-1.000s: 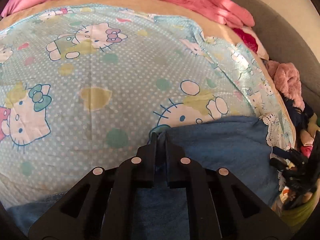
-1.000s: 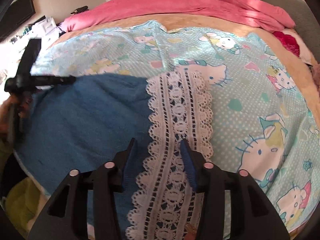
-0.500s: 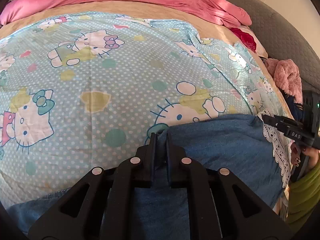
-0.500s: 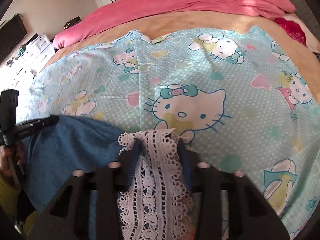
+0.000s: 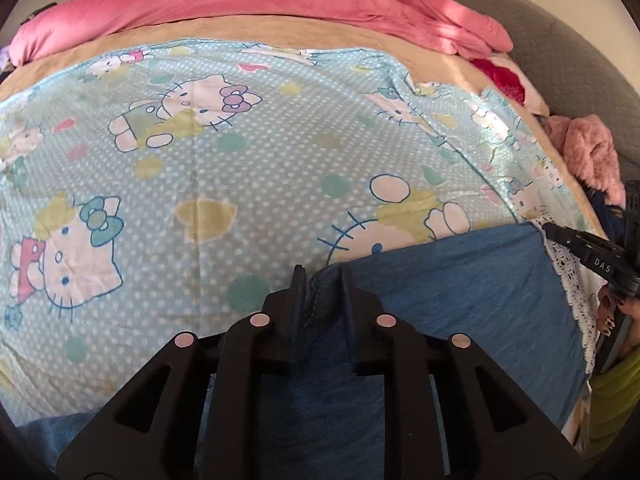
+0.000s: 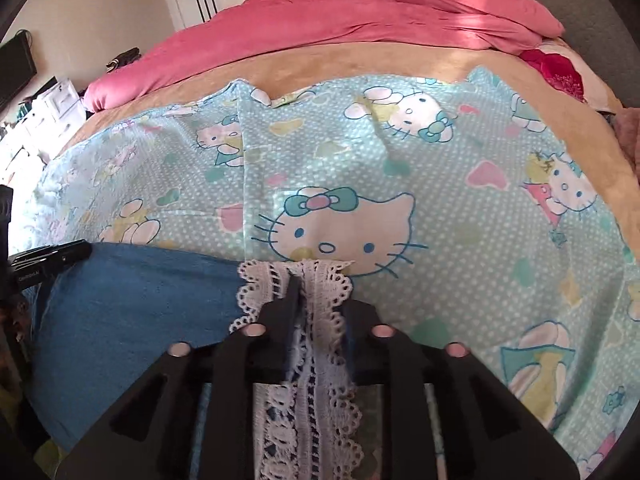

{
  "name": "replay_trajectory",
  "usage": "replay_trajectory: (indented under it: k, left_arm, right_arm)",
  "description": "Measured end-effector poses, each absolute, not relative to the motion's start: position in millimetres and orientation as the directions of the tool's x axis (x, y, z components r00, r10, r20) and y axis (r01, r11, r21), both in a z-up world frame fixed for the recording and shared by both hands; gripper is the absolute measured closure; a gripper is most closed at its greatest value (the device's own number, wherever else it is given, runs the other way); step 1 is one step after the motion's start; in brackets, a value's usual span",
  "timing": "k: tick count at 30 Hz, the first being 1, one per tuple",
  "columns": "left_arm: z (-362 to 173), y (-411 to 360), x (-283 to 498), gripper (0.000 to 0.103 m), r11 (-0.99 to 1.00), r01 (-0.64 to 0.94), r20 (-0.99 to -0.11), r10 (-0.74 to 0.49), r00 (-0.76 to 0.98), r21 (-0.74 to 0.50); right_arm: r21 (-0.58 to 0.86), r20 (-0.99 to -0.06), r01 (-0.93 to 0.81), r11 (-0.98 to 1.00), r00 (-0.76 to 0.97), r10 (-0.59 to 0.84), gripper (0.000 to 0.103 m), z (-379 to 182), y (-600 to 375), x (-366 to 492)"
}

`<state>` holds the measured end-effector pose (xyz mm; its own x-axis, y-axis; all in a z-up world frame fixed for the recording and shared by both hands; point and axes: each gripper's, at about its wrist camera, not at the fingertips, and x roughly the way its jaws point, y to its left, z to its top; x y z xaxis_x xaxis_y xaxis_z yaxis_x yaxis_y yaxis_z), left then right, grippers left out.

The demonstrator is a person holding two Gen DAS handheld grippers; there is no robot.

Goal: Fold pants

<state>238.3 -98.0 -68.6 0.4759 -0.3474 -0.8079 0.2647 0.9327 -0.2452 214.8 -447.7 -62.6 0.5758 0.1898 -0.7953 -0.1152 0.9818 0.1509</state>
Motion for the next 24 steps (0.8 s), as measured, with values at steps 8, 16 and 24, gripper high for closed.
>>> replay_trajectory:
  k: [8, 16, 24]
  left_arm:
    - [-23, -77, 189, 0.056, 0.935, 0.297, -0.761, -0.335, 0.556, -0.195]
    - [-33, -43, 111, 0.040, 0.955, 0.263, -0.808, -0.263, 0.527, -0.139]
    - [-43, 12, 117, 0.039, 0.979, 0.079, -0.822, -0.199, 0.534, -0.186]
  right_arm:
    - [0.213, -0.766, -0.091, 0.973, 0.602, 0.224, 0.059, -36, -485, 148]
    - [0.289, -0.809, -0.093, 0.953, 0.508, 0.295, 0.059, -48, -487, 75]
    - [0.263, -0.803, -0.158, 0.952, 0.511, 0.306, 0.095, -36, -470, 54]
